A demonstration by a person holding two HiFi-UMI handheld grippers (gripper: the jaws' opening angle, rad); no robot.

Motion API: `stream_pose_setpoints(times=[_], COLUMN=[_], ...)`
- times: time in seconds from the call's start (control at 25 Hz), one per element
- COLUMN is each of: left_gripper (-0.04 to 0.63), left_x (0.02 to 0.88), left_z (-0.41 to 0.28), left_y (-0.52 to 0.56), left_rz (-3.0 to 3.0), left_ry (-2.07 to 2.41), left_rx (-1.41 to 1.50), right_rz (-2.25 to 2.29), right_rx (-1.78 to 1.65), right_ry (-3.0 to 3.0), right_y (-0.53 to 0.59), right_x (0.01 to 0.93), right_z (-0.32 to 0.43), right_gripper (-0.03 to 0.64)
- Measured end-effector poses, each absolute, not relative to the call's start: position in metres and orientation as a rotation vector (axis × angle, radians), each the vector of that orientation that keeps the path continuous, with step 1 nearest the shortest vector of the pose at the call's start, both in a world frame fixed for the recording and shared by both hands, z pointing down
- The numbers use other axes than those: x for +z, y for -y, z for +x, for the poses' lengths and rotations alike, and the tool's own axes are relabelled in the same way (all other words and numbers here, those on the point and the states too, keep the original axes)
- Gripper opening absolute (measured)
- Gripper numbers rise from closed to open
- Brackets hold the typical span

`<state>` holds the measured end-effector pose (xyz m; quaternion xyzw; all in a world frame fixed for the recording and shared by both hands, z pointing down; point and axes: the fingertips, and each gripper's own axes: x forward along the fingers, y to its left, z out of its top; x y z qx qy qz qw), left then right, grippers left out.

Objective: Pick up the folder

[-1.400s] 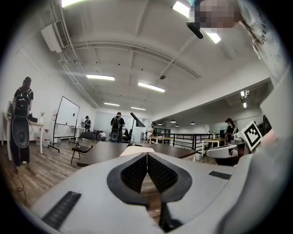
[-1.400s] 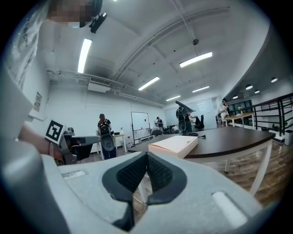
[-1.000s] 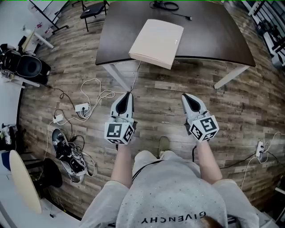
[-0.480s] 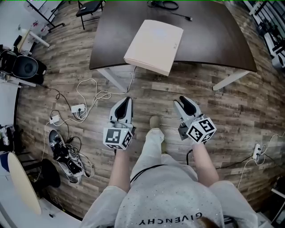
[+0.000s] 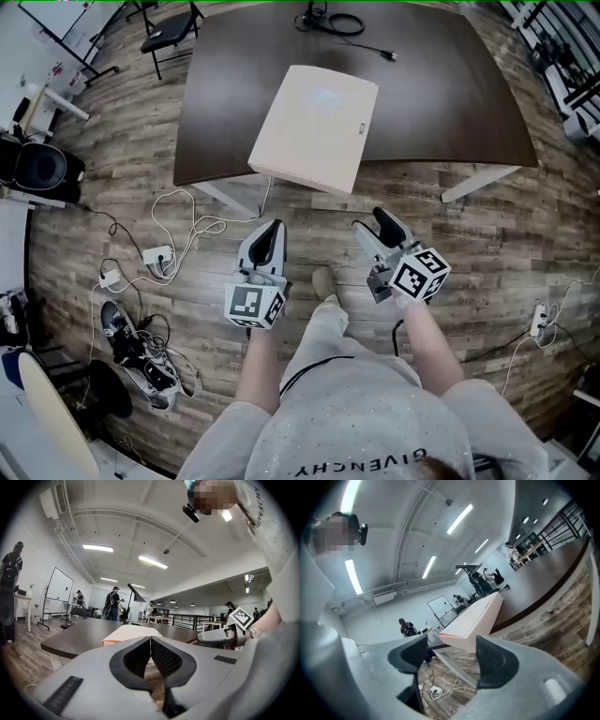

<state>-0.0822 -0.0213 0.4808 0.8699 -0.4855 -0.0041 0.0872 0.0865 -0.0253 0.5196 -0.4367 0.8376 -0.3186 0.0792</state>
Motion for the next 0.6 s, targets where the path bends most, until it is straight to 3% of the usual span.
stream_pose_setpoints(times=[0.6], left_gripper=[0.000], left_x=[0.509], left_z=[-0.080], left_y=[0.108], left_rz=[2.565], left_ry=[1.418], left_rx=[0.018], right_rz=[-1.290], right_rx=[-1.285], right_ry=[-2.213], right_y=[0.128], right_x=[0.567], right_z=[0.093], right_gripper=[0.341])
